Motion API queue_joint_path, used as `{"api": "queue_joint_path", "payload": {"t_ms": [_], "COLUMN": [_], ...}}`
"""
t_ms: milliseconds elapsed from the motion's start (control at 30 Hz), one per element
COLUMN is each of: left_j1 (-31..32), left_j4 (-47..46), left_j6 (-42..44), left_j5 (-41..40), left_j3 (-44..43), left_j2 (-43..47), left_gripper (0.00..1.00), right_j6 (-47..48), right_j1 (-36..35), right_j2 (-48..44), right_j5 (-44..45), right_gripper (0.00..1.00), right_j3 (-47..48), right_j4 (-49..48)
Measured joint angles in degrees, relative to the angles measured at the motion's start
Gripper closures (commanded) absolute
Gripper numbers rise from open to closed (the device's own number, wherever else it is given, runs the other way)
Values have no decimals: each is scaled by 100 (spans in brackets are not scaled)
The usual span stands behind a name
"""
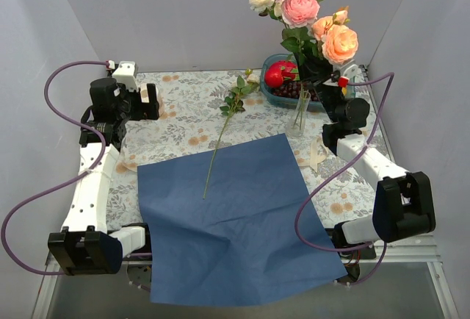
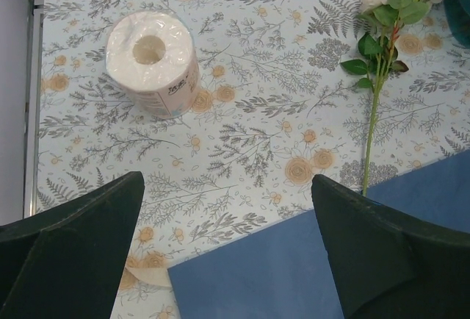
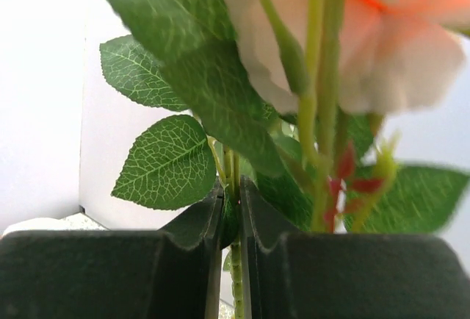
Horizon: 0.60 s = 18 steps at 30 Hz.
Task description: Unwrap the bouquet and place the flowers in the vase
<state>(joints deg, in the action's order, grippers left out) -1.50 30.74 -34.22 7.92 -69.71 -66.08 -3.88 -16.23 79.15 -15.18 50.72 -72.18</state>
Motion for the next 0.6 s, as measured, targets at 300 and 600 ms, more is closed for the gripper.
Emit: {"api": "queue_joint_path", "payload": {"t_ms": [300, 600], "left_j1": [2, 2], "left_j4": [-114, -129], "left_j6": [15, 44], "left_j5": [4, 4], "left_j3": [101, 186], "left_j2": [-107, -118], "left_gripper": [2, 2], "right_j6": [-197, -201], "right_j1": [50, 136], "right_j2": [149, 299], "right_j5": [-247, -323], "right_gripper": [99, 99], "right_j3": [573, 682], "right_j4": [-114, -131]}}
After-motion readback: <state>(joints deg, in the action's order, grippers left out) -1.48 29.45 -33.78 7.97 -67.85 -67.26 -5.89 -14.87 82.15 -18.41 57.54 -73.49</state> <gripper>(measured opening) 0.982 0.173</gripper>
